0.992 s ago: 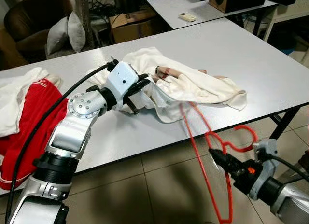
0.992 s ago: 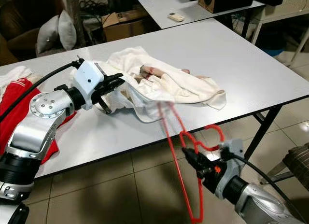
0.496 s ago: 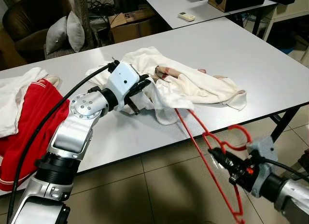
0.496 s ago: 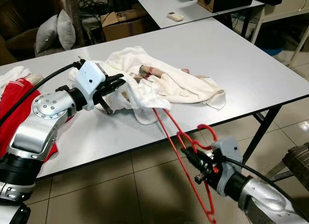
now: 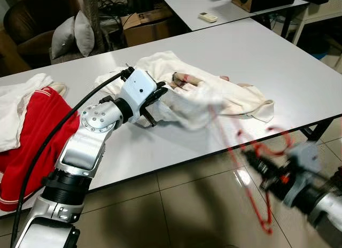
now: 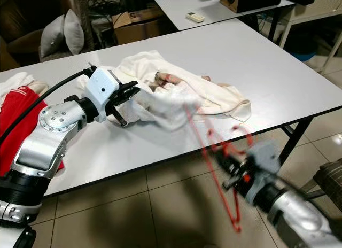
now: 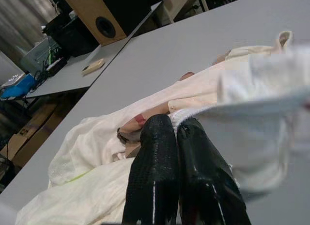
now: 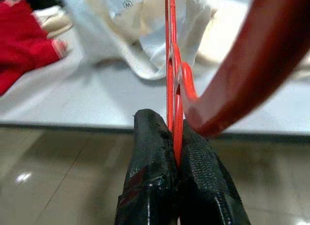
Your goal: Hang hanger
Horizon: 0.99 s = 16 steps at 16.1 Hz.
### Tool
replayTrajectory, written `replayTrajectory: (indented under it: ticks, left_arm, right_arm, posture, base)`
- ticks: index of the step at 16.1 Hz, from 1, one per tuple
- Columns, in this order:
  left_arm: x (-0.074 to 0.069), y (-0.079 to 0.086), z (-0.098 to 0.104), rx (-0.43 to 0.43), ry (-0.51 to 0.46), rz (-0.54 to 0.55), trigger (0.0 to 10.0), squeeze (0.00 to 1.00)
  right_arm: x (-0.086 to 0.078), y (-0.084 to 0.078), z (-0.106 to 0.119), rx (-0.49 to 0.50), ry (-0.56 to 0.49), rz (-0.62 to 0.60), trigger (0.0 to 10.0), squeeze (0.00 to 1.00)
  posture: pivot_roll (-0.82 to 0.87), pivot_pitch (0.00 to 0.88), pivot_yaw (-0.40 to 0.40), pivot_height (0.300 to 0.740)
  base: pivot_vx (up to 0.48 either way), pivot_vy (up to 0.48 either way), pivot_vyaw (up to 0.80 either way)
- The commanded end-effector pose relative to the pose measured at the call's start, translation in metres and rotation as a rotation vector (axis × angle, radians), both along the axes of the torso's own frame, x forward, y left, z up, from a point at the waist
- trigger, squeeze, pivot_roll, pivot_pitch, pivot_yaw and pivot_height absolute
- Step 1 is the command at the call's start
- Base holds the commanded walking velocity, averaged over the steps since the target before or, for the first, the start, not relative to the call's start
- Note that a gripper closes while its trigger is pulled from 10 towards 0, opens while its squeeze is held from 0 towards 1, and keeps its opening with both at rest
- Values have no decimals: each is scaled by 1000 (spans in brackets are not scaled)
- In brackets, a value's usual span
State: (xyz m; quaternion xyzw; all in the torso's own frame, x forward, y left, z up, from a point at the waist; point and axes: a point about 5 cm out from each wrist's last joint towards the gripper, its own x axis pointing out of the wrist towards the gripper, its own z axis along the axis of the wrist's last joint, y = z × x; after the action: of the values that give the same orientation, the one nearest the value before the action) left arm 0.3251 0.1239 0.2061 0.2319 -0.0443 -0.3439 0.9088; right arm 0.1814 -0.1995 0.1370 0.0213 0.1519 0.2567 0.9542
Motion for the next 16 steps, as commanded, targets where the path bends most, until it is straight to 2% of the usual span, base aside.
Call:
replayTrajectory:
  ticks: [1, 5, 7, 9, 12, 16]
  left_arm:
    - [1, 1, 6, 12, -29, 8, 0, 0]
    - [1, -2, 7, 7, -35, 9, 0, 0]
    - [2, -1, 8, 5, -42, 19, 0, 0]
    - [3, 1, 10, 7, -52, 29, 0, 0]
    - [4, 3, 13, -4, -66, 51, 0, 0]
    - [3, -2, 16, -13, -83, 24, 0, 0]
  right_arm:
    - [-2, 7, 2, 13, -7, 40, 10000, 0]
    - [-8, 12, -1, 10, 32, 114, 10000, 0]
    - [-5, 2, -11, -77, 68, 49, 10000, 0]
    - [-3, -6, -11, -76, 69, -9, 10000, 0]
    - [-16, -1, -7, -48, 98, 123, 10000, 0]
    - [-24, 6, -8, 22, 159, 206, 10000, 0]
  posture:
    - [-50, 22, 157, 740]
    - [-50, 22, 159, 740]
    - [-45, 21, 159, 740]
    - [-37, 27, 155, 740]
    - [-41, 30, 157, 740]
    - [-43, 29, 160, 740]
  base:
    - [0, 0, 0]
    - [0, 0, 0]
    - [0, 0, 0]
    - [0, 0, 0]
    - [0, 0, 0]
    - [0, 0, 0]
